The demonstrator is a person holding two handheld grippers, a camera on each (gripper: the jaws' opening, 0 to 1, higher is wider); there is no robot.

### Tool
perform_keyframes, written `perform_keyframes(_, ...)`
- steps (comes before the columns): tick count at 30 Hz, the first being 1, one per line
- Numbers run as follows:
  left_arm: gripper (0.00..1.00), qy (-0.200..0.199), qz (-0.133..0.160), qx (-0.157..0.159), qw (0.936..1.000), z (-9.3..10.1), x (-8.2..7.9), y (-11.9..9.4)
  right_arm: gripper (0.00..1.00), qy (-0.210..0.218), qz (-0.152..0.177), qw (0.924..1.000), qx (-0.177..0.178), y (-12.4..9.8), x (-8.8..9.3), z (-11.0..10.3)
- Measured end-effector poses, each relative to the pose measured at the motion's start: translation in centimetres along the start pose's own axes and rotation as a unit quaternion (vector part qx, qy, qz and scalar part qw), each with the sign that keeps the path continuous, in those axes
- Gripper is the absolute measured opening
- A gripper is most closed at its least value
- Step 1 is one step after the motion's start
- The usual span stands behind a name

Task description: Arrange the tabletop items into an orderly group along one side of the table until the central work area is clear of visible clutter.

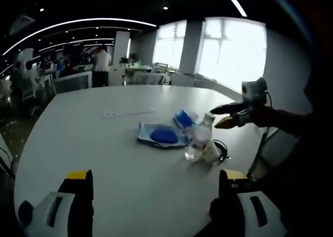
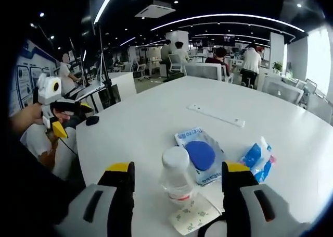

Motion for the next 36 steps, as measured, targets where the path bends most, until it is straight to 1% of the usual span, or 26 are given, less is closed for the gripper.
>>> perform_keyframes(2,1.00,-0.001,0.001,0.001,1.0000,0.1,-0.1,0.1,0.73,0.006,0.002,1.0000,0.002,-0.7,0.2,0.2)
perform_keyframes(3,1.00,0.000,0.001,0.001,1.0000,0.1,-0.2,0.2,0.77,0.008,0.003,1.0000,0.002,-0.9,0.3,0.3)
perform_keyframes(9,1.00,0.003,0.007,0.006,1.0000,-0.1,-0.6,0.7,0.94,0.003,-0.005,0.9996,0.027,-3.1,1.3,0.9)
perform_keyframes(11,1.00,0.002,0.008,0.007,0.9999,-0.4,-0.5,0.8,0.95,0.008,-0.004,0.9996,0.028,-3.7,1.5,1.0)
perform_keyframes(12,1.00,0.003,0.010,0.006,0.9999,-0.3,-0.6,0.9,0.96,0.012,-0.003,0.9994,0.033,-4.3,1.7,1.2)
perform_keyframes(13,1.00,0.003,0.010,0.006,0.9999,-0.2,-0.7,0.9,0.97,0.012,-0.004,0.9993,0.034,-4.4,1.8,1.2)
perform_keyframes(14,1.00,0.001,0.012,0.007,0.9999,-0.5,-0.6,1.0,0.99,0.014,-0.005,0.9991,0.041,-5.0,2.0,1.4)
perform_keyframes(15,1.00,0.000,0.013,0.006,0.9999,-0.7,-0.6,1.0,0.99,0.016,-0.005,0.9989,0.044,-5.3,2.1,1.5)
perform_keyframes(17,1.00,-0.001,0.017,0.006,0.9998,-0.5,-0.9,1.0,1.00,0.024,-0.004,0.9986,0.046,-6.0,2.4,1.8)
perform_keyframes(19,1.00,-0.002,0.019,0.006,0.9998,-0.5,-1.0,1.0,1.00,0.033,0.000,0.9979,0.056,-6.6,2.6,2.1)
perform_keyframes(22,1.00,-0.005,0.024,0.007,0.9997,0.1,-1.5,1.1,1.00,0.052,0.006,0.9966,0.064,-7.6,3.1,2.5)
perform_keyframes(27,1.00,-0.007,0.026,0.012,0.9996,0.1,-1.7,1.4,1.00,0.059,0.010,0.9948,0.082,-8.9,3.6,2.7)
perform_keyframes(30,1.00,-0.004,0.025,0.015,0.9996,0.3,-1.7,1.5,1.00,0.065,0.012,0.9938,0.089,-9.5,3.9,2.7)
perform_keyframes(36,1.00,-0.001,0.025,0.020,0.9995,0.4,-1.8,1.6,1.00,0.071,0.011,0.9929,0.095,-9.9,4.1,2.6)
Point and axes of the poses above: the point that each gripper's makers call its tool centre point, and the gripper's own axes: y roughly forward along the fingers, z roughly to its right, x roughly out of its underside, the point moved 10 cm from there along -y, roughly backward along the fingers, and after that the axes turned 10 degrees about -x, right-handed, at the moved point
